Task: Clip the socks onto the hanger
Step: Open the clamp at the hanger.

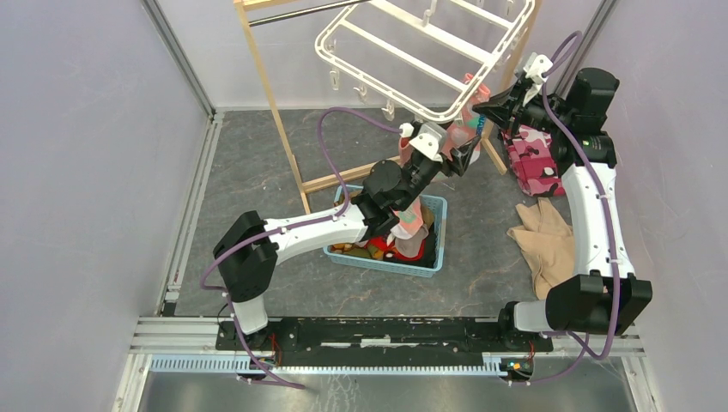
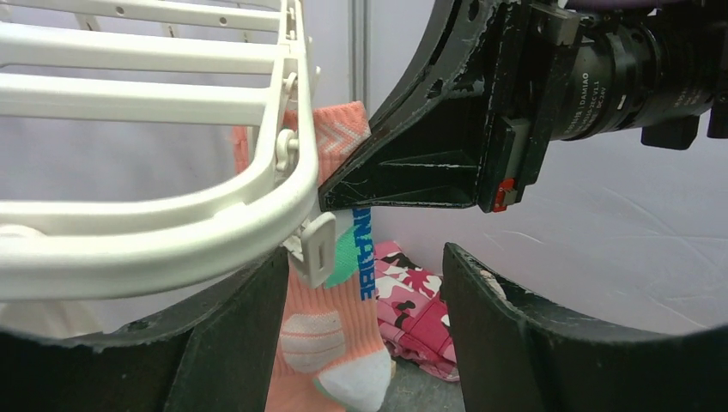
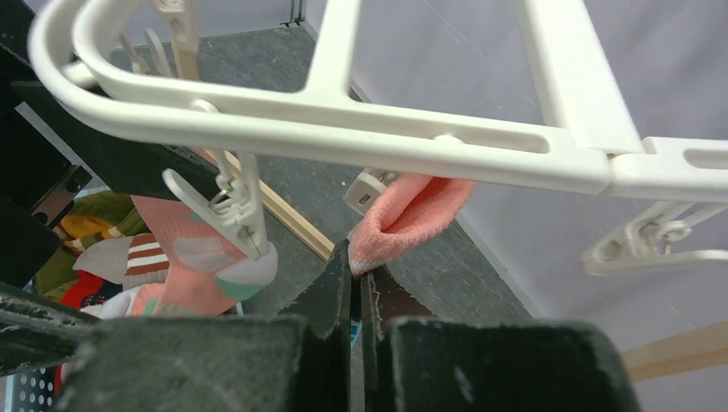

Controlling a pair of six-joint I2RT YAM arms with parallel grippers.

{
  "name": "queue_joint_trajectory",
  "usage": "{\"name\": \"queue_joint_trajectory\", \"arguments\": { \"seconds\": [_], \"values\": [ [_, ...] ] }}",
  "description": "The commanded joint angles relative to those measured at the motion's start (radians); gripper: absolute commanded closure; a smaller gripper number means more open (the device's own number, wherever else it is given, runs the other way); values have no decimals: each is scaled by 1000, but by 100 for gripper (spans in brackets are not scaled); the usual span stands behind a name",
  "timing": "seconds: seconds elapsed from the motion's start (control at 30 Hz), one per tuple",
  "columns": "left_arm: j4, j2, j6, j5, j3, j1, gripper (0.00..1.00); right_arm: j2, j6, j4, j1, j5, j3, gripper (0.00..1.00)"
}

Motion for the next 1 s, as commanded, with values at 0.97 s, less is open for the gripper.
{"name": "queue_joint_trajectory", "arguments": {
  "seconds": [0.97],
  "values": [
    [62,-59,-44,45,-5,46,32,-25,-18,23,28,-8,59,100]
  ]
}}
